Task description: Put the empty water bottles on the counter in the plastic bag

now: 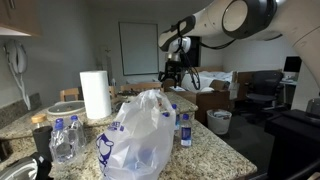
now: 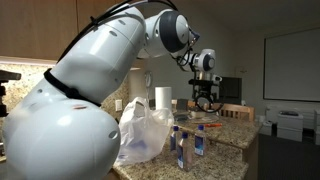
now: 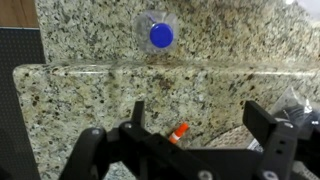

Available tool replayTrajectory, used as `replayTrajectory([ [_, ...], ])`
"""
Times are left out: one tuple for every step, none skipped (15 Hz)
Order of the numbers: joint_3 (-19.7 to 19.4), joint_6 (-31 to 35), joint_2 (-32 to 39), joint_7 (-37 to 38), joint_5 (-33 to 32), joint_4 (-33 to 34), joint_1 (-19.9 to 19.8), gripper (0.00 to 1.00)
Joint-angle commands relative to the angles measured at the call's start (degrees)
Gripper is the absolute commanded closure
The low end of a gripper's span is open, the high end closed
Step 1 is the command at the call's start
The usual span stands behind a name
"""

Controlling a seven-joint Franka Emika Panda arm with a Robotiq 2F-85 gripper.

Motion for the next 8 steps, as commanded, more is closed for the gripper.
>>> replayTrajectory([
  [0.04,3.75,-0.49,0.65,1.01,-2.25,-0.75,0.00],
  [-0.03,5.11,-0.63,0.75,1.22,-3.38,-1.04,0.00],
  [-0.04,4.98,-0.46,0.75,1.21,-3.25,-1.05,0.00],
  [-0.01,4.95,-0.39,0.75,1.20,-3.03,-0.91,0.00],
  [0.03,4.92,-0.31,0.76,1.18,-2.76,-0.74,0.00],
  [-0.75,5.13,-0.27,1.14,-0.59,-3.29,-0.09,0.00],
  [-0.78,5.85,-0.09,0.68,-1.17,-4.37,0.02,0.00],
  [-1.25,7.09,-0.01,1.32,-2.26,-5.41,0.40,0.00],
])
